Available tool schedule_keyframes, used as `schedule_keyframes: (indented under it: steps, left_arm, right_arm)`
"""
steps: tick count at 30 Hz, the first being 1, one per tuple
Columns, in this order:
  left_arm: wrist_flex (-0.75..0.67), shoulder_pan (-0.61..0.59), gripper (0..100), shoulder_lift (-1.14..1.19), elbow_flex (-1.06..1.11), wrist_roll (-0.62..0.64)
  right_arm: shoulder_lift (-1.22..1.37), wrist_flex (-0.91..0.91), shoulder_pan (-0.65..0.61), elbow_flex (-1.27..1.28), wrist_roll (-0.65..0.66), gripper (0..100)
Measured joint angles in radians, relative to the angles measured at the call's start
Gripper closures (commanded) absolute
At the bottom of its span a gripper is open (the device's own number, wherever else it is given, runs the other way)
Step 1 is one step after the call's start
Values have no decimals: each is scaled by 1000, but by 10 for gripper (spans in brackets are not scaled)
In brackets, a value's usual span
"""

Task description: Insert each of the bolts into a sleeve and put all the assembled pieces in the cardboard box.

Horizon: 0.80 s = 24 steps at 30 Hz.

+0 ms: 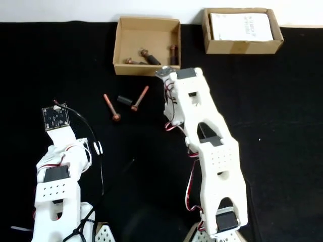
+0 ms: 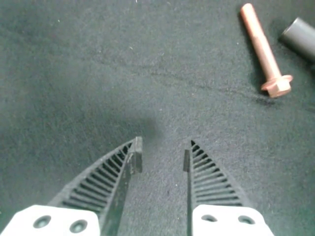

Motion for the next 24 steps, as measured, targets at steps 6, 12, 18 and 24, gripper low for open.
schedule_keyframes:
  steps: [6,12,18,24]
  left_arm:
    - [288,35,842,0,-269,61]
    - [439,253,822,112,-512,60]
    - [519,282,822,496,-810,60]
    - [712,287,819,948,-1255,161]
  right_arm:
    - [-186,124,86,-37,0,992]
    - [-497,130,196,210,0,992]
    - [-730,-98,285,683,-3,992]
    - [-845,-569,367,1221,-169,992]
